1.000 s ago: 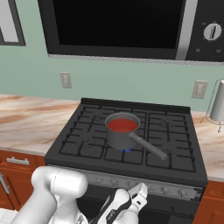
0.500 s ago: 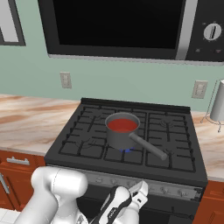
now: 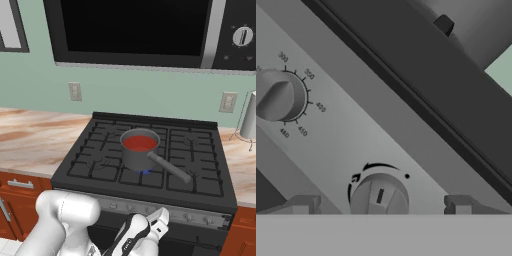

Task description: Wait until the marinara sauce is simmered to a deep red color and then turn off the stove.

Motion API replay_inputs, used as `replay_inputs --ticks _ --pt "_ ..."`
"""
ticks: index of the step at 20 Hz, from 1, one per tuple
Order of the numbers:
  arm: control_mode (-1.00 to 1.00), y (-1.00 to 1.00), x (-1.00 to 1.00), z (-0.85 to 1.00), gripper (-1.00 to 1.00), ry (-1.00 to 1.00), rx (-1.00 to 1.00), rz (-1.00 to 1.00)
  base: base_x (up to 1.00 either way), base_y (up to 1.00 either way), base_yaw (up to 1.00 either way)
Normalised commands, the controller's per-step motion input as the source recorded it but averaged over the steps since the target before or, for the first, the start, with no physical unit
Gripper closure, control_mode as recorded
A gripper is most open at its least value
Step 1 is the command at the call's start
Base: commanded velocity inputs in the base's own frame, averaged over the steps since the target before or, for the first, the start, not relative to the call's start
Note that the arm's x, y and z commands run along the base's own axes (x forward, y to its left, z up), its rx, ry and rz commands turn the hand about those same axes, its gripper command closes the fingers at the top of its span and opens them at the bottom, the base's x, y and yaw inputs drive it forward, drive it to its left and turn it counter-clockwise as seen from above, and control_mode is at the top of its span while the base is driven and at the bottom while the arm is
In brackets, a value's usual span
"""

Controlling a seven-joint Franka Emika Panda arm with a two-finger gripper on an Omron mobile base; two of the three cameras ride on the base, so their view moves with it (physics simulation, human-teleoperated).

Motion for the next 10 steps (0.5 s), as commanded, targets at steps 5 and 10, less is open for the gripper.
replay_inputs --ticks 5,10 --pt "-1.0 0.0 0.0 0.0 -1.0 -0.02 0.0 0.0 0.0 0.0 0.0" --pt "-1.0 0.0 0.0 0.0 -1.0 0.0 0.0 0.0 0.0 0.0 0.0"
